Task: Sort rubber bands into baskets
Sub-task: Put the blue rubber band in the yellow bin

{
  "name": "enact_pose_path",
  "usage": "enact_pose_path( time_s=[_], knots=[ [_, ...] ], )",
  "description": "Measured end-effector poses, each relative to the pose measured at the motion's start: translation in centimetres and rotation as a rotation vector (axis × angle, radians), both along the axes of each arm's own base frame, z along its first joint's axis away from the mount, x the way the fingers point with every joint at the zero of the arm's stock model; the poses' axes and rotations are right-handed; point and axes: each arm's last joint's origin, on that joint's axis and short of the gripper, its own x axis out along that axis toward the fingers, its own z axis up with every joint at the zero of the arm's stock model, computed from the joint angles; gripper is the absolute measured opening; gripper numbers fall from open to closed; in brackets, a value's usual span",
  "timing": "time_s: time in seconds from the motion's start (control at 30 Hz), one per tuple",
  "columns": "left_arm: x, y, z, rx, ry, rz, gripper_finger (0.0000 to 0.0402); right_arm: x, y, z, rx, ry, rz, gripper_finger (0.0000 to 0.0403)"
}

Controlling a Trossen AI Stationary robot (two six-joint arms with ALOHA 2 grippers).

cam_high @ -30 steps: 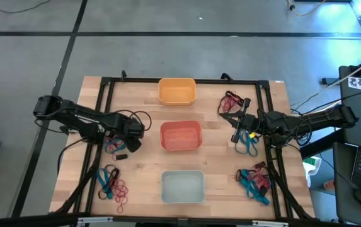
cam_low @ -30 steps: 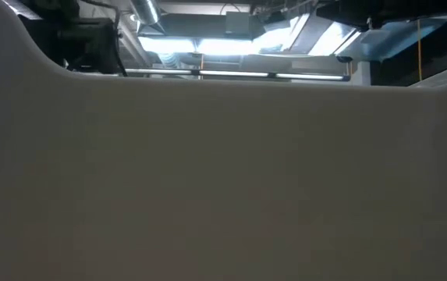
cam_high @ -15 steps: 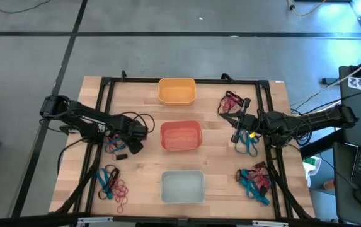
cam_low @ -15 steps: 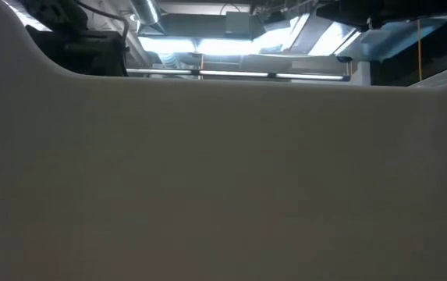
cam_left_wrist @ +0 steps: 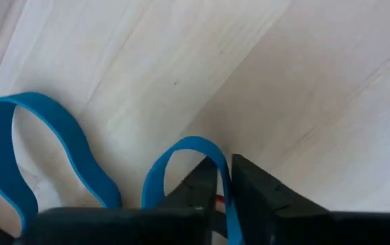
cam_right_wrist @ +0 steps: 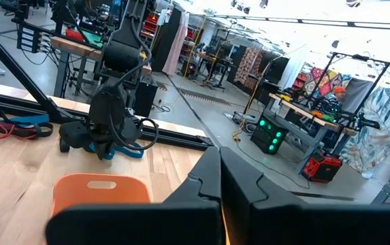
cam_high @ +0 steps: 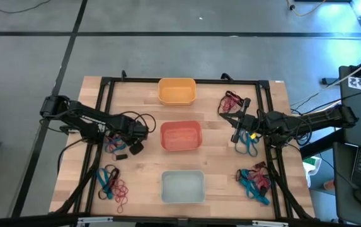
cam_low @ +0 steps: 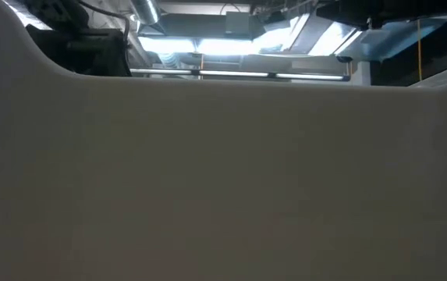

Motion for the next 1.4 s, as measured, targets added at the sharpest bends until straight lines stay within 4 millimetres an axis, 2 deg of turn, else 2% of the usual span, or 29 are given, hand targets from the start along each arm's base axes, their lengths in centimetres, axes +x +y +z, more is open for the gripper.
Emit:
enact_pose_path(
  time_s=[0.17, 0.63, 0.83, 1.17, 1.4],
  knots=[
    [0.9, -0.1, 1.0, -0.002, -0.037, -0.021, 0.0005, 0.0, 0.0, 0.0, 0.0, 0.0, 0.0, 0.0001],
    [3.0, -0.1, 5.6, 0.007, -0.155, -0.083, 0.0019, 0.0, 0.0, 0.0, 0.001, 0.001, 0.0, 0.0001],
    [2.5, 0.0, 8.4, 0.048, -0.278, -0.083, 0.0019, 0.0, 0.0, 0.0, 0.002, 0.001, 0.001, 0.0001],
    [0.2, 0.4, 11.9, 0.16, -0.471, -0.05, 0.0019, 0.0, 0.0, 0.0, 0.002, 0.0, 0.0, 0.0001],
    [-0.5, 0.6, 14.7, 0.258, -0.724, -0.051, 0.0019, 0.0, 0.0, 0.0, 0.002, 0.0, 0.0, 0.0001]
  ],
)
